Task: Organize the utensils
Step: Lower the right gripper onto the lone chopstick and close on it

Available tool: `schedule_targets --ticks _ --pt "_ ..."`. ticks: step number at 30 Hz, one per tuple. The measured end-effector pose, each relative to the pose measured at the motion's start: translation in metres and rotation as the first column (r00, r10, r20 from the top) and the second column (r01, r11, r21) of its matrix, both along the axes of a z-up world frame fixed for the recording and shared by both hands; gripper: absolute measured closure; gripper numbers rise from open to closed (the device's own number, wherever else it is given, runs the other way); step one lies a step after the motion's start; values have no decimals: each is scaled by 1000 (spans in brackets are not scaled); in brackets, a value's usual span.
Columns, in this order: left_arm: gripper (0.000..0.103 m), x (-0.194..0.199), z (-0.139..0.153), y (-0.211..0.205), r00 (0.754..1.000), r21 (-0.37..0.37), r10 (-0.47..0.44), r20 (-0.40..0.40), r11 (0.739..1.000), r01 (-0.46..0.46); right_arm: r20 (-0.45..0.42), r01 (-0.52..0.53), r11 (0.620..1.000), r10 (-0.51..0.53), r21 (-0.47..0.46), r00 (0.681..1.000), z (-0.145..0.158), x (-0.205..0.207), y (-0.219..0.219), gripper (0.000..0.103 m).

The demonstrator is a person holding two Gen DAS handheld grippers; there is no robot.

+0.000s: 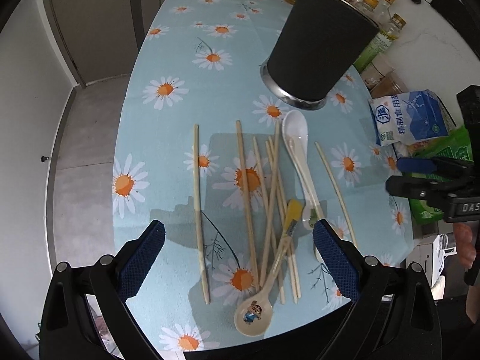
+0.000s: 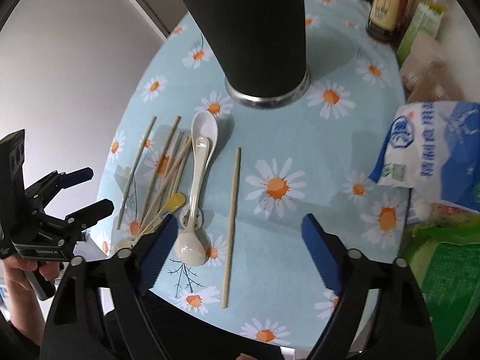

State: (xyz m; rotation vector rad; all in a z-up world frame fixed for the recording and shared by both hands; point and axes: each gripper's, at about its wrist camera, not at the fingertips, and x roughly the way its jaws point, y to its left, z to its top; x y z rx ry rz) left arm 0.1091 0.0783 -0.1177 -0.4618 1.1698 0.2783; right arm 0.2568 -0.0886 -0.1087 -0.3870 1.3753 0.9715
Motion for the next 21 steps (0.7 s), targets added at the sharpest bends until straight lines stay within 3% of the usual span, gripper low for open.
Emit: schedule_targets --ticks 4,8,11,15,21 --pt "14 2 -9 8 1000 -7 -2 -15 1000 2 -16 -17 999 17 -48 1000 -14 -3 16 32" --pt "24 1 -20 21 1000 -43 4 -19 999 -5 -60 10 995 -16 -102 998 -29 -4 28 44" --pt "24 1 -24 29 1000 -50 -9 -21 999 8 -89 7 988 -21 -153 996 -42 -4 39 55" --pt "24 0 -24 41 1000 -97 -14 -12 995 13 -121 29 980 -53 -196 991 -50 -4 48 62" --pt "24 0 -25 56 999 -90 -33 -19 995 31 -85 31 960 -57 -280 995 -59 -12 57 75"
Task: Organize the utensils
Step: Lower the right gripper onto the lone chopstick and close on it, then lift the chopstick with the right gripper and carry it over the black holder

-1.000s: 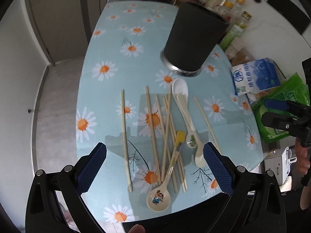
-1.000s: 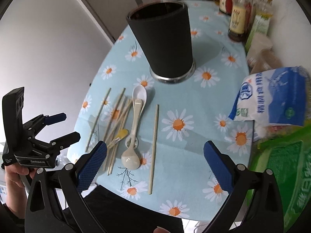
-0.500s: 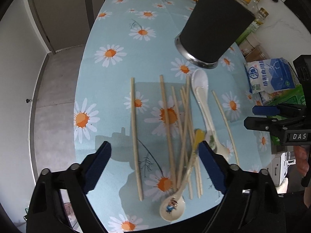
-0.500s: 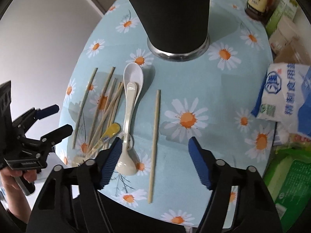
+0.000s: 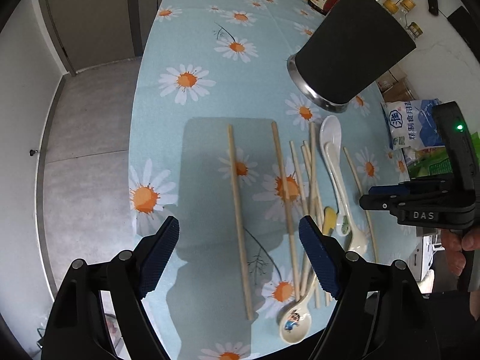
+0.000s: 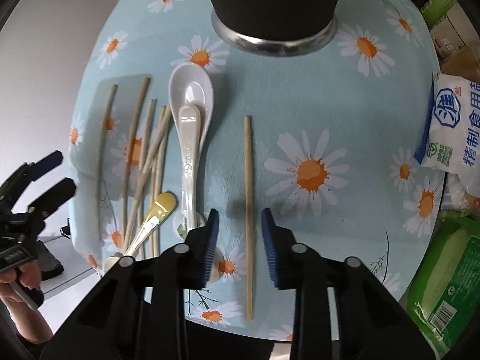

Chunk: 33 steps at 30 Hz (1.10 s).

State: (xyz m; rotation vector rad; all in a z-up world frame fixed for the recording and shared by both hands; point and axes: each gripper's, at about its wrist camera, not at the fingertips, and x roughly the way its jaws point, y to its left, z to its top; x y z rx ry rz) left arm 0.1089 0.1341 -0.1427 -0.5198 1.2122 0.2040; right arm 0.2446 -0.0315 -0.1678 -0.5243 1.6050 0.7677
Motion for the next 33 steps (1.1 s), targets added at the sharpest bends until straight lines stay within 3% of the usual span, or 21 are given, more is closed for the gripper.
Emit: schedule_targets --ticks 2,5,13,20,26,33 --pt "24 -1 -1 2 1000 -2 -8 -2 1000 8 17 -5 999 6 -34 1000 -5 -3 3 88" --pt "24 -1 -1 3 1000 0 -29 -2 1000 29 50 -36 997 40 -72 998 -12 -13 13 93" --pt "24 6 -5 3 998 -10 -61 -16 998 61 89 -54 993 64 -108 994 -17 -24 21 97" --pt "24 14 -10 -4 996 7 -72 -42 997 73 58 -47 997 50 -64 997 -12 -18 9 98" --pt "34 19 -12 -7 996 17 -58 -74 998 59 59 -34 999 33 19 998 10 3 -1 98" --pt "55 27 -22 -16 987 47 -62 -148 996 69 36 -31 993 27 116 999 31 10 -15 98"
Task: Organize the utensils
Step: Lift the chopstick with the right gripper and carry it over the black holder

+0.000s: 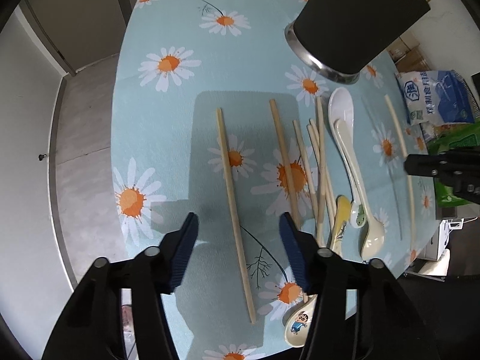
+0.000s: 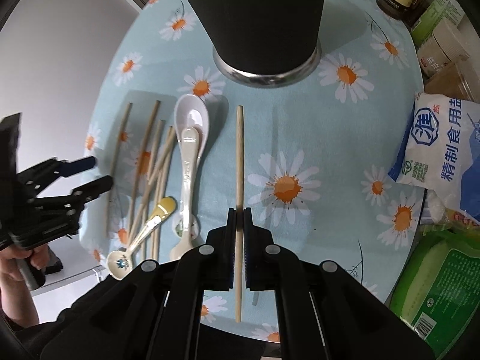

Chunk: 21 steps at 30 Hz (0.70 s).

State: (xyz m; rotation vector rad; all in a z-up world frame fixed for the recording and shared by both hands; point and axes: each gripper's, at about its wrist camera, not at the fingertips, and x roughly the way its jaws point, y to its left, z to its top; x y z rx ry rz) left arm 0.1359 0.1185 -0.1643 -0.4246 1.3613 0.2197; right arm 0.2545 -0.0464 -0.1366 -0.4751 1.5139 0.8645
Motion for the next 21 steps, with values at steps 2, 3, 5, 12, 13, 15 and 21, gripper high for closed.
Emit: schedule_targets --ticks 2,3,5,12,13,15,21 --pt "62 2 -2 -2 1000 13 2 -17 1000 -2 -4 -3 1000 3 28 1000 4 2 -5 98" --pt "65 4 -3 -3 1000 21 2 -28 1000 -1 -5 -8 999 8 41 1000 7 3 -7 98" --pt "70 6 -7 -5 999 36 8 -48 999 -6 -5 -10 998 10 56 1000 8 4 -11 98" --pt "90 16 -11 -1 995 61 64 -79 996 -59 -20 -12 994 14 110 1000 16 14 -26 98" --pt "92 17 -11 0 994 67 69 -86 996 -64 -23 -13 993 16 117 1000 18 17 -30 98" --pt "99 21 -12 0 992 82 79 -99 994 -71 -27 -13 992 17 127 1000 19 21 -35 98" --pt "99 25 -12 1 988 97 109 -109 990 -99 -22 -27 988 31 155 999 25 33 -41 98"
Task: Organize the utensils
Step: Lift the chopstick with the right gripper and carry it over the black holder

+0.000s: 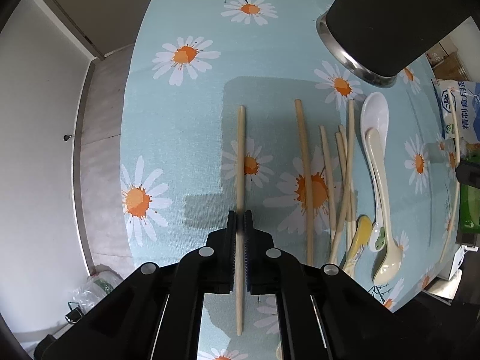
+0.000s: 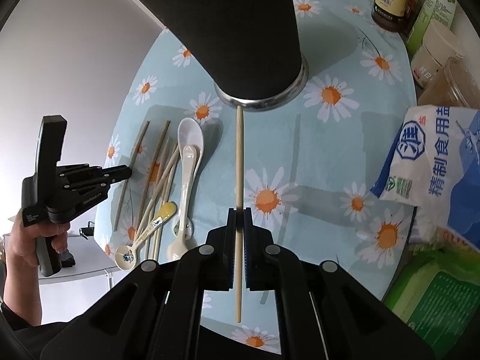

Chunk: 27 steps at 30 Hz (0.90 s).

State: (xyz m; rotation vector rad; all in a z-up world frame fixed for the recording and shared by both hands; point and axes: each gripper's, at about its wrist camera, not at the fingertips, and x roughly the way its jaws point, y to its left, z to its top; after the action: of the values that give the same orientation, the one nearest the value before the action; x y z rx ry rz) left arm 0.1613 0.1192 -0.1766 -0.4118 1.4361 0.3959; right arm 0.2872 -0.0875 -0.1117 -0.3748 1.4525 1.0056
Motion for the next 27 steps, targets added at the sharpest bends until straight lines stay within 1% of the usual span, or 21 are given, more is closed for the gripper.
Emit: schedule_targets --ticks 4,8,14,17,18,20,21,23,24,26,27 --pt "99 -4 2 1 999 -9 34 14 999 -34 -6 -13 1000 13 14 1000 3 1 2 98" --pt "99 -13 6 5 997 -15 62 47 998 -61 -8 -23 999 24 35 1000 7 2 4 98" --pt "99 -19 24 4 988 -21 69 137 998 -67 6 -31 996 30 89 1000 20 -5 7 98" --pt "100 -21 37 1 978 -30 65 198 998 -61 10 -31 992 30 123 1000 28 -12 7 98" --pt "100 -22 44 0 971 -29 60 232 998 -55 16 -33 991 31 132 999 31 -15 7 98" --pt "100 -20 52 -3 961 -32 55 272 998 -48 26 -38 987 34 157 999 38 -19 7 98" --pt "100 -20 60 -4 951 -32 47 307 999 -40 29 -36 986 32 163 999 40 -21 7 98" --pt "99 -19 71 -9 936 -30 34 349 999 -25 36 -33 984 27 176 999 45 -24 8 97" --pt "99 -18 79 -11 925 -27 22 379 1000 -13 38 -31 982 25 189 999 48 -25 8 97" --pt "99 -14 91 -16 909 -21 3 416 1000 6 45 -29 977 20 209 999 55 -29 9 97" --pt "99 -12 99 -19 898 -12 -14 440 1000 21 49 -29 975 18 222 999 60 -29 7 97"
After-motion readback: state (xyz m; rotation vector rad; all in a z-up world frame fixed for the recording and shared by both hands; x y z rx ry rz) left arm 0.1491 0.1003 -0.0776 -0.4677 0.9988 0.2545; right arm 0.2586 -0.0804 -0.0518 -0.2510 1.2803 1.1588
